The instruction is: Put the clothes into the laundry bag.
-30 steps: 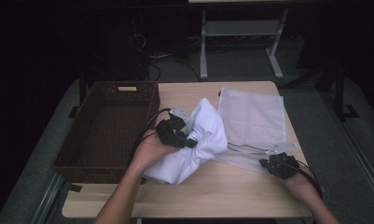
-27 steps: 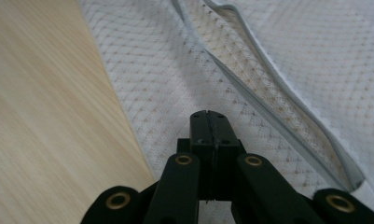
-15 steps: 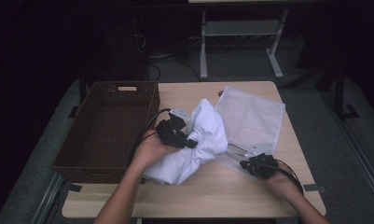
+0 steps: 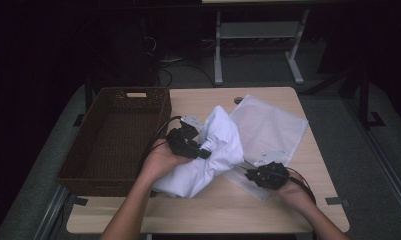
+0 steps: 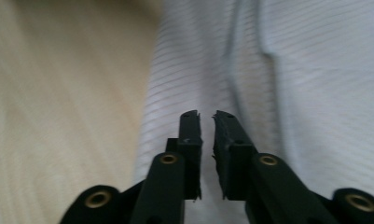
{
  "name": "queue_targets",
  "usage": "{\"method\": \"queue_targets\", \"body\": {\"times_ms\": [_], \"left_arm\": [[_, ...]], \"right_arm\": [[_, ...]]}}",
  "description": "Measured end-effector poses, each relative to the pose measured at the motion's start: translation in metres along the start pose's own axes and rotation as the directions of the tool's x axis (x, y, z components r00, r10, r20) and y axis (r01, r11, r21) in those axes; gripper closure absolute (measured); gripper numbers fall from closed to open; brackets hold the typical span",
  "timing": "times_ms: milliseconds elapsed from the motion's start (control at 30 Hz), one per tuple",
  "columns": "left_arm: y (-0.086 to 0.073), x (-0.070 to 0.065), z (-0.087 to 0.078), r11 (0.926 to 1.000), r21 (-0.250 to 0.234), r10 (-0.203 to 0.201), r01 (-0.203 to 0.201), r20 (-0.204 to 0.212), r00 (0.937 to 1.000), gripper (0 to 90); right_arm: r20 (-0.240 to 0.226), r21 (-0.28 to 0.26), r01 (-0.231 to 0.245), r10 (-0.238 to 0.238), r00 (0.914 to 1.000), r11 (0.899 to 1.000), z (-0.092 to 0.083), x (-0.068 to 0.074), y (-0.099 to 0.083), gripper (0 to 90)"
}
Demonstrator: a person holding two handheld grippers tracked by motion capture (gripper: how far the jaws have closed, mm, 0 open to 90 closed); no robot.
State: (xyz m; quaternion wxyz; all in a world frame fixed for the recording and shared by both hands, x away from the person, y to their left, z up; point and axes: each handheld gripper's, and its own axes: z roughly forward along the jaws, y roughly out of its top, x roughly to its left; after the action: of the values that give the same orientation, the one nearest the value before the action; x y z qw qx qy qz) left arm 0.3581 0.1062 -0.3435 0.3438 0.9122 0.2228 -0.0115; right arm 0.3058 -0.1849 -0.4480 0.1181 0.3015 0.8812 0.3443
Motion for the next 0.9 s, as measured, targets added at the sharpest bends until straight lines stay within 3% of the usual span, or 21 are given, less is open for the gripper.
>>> {"method": "queue_targets", "body": {"times_ms": [67,100,200,333,467,533,600,667,900], "left_arm": [[0.000,0.000,-0.001,1.0000,0.000,-0.002,0.002,0.000,1.0000,75.8],[0.000,0.000,-0.001,1.0000,0.000,-0.001,0.001,-0.001,1.0000,75.8],[0.000,0.000,-0.001,1.0000,-0.003,-0.001,0.001,0.000,1.0000,75.8],[-0.001,0.001,-0.002,1.0000,-0.004,-0.003,0.003,0.000,1.0000,75.8],[-0.002,0.002,-0.002,1.0000,-0.007,-0.005,0.005,0.004,1.0000,75.8],[-0.002,0.003,-0.003,0.9999,-0.008,-0.006,0.006,0.003,1.0000,75.8],[-0.002,0.003,-0.004,0.9999,-0.008,-0.007,0.007,0.003,1.0000,75.8],[-0.003,0.003,-0.004,0.9999,-0.011,-0.011,0.011,0.004,0.9999,75.8],[-0.003,0.003,-0.005,0.9999,-0.011,-0.007,0.007,0.003,1.0000,75.8]], "right_arm": [[0.009,-0.016,-0.026,0.026,0.9996,1.000,-0.003,-0.011,0.002,65.8],[-0.005,-0.025,-0.052,0.052,0.9986,0.998,-0.004,-0.024,0.007,55.9],[0.000,-0.040,-0.050,0.050,0.9987,0.998,0.000,-0.033,0.012,49.1],[-0.028,-0.036,-0.052,0.051,0.9983,0.998,0.015,-0.048,0.023,41.8],[-0.026,-0.045,-0.037,0.035,0.9990,0.998,0.033,-0.058,0.031,43.4],[-0.037,-0.053,-0.055,0.053,0.9979,0.997,0.039,-0.062,0.032,45.2],[-0.002,-0.026,-0.026,0.026,0.9997,0.999,0.044,-0.062,0.034,47.0],[-0.023,-0.039,-0.039,0.038,0.9990,0.999,0.047,-0.063,0.034,48.1],[-0.011,0.007,0.020,-0.020,0.9997,1.000,0.055,-0.056,0.029,57.4]]}}
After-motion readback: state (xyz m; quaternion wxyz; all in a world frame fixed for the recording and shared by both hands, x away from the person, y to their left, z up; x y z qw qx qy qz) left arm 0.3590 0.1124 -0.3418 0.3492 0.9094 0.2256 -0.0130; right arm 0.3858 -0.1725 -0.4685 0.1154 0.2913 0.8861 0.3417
